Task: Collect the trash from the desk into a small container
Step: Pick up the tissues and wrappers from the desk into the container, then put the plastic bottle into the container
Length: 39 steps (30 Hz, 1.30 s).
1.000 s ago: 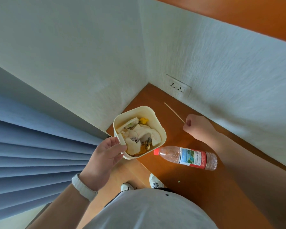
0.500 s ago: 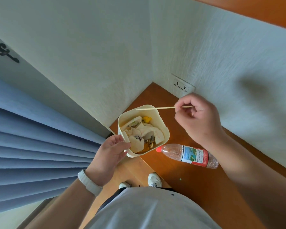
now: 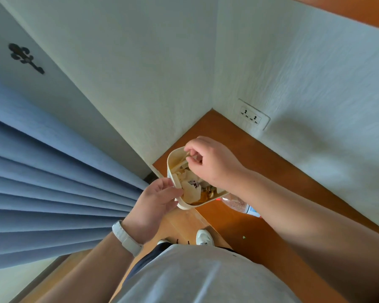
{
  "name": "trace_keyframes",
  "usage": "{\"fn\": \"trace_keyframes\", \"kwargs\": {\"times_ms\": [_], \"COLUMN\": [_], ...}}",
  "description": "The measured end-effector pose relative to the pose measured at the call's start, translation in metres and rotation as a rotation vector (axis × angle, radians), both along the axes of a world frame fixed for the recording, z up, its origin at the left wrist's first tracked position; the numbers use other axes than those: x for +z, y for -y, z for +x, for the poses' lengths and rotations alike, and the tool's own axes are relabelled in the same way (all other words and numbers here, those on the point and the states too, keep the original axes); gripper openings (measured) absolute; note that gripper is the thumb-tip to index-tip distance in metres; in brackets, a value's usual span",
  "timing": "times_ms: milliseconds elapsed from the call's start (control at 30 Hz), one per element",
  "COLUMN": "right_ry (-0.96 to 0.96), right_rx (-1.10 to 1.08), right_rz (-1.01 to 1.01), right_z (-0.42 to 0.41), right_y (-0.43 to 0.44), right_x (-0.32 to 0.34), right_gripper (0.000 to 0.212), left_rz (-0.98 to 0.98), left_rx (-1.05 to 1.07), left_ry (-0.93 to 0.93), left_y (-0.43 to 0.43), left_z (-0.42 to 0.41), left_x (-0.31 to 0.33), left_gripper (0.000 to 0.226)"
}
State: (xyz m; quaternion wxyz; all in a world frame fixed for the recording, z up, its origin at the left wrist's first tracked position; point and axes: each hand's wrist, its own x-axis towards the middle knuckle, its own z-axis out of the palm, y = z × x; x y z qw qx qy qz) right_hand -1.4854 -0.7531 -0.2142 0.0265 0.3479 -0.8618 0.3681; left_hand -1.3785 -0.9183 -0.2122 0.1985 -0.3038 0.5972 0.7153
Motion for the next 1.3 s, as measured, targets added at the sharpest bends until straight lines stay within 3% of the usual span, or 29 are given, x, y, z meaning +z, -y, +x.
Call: {"fn": "trace_keyframes", "kwargs": {"times_ms": [133,267,400,467,567,800,967,1100,1200,1300], "right_ry": [-0.045,-0.048,0.275,0.458,0.512,0.506,0.555,0.692,0.611,0.552], "right_rx": [-0.067,-0.275,-0.448,-0.391,-0.270,-0.347,-0.422,-0.672,-0.845,-0.867], "right_rz": [-0.033,-0.066,0.245,0.478,0.685,0.775,0.799,0.548,0.112,-0.292], "right_z": [-0.005,-0.002,0.014,0.029,0.051,0.076,0.075,0.071,0.066,0.060], "right_y": [-0.019,-0.063,-0.108,-0.123,-0.133,-0.141,-0.153,-0.163,-0.163,-0.150], "right_x": [0.010,0.008,-0.028,-0.050,-0.077,-0.109,-0.112,-0.093,-0.060,-0.015], "right_gripper": [0.018,0.017,0.031,0.046,0.066,0.055,0.059,0.057,0.042,0.050], "left_rz": [0.050,0.035,0.014,0.002,-0.017,-0.044,-0.075,-0.087,-0.086,-0.093], "left_rx": [0.036,0.040,0.036,0.023,-0.005,-0.061,-0.053,-0.073,-0.084,-0.091], "left_ry": [-0.001,-0.004,-0.002,0.002,-0.006,-0.035,-0.032,-0.044,-0.046,-0.043], "left_y": [0.006,0.008,0.006,0.004,0.000,-0.009,-0.012,-0.013,-0.012,-0.011], "left_z": [0.000,-0.006,-0.014,-0.019,-0.026,-0.036,-0.041,-0.043,-0.042,-0.041], "left_x": [0.002,0.003,0.000,-0.002,-0.005,-0.003,0.000,0.005,0.006,0.005], "left_gripper": [0.021,0.021,0.019,0.019,0.019,0.021,0.021,0.020,0.021,0.022]}}
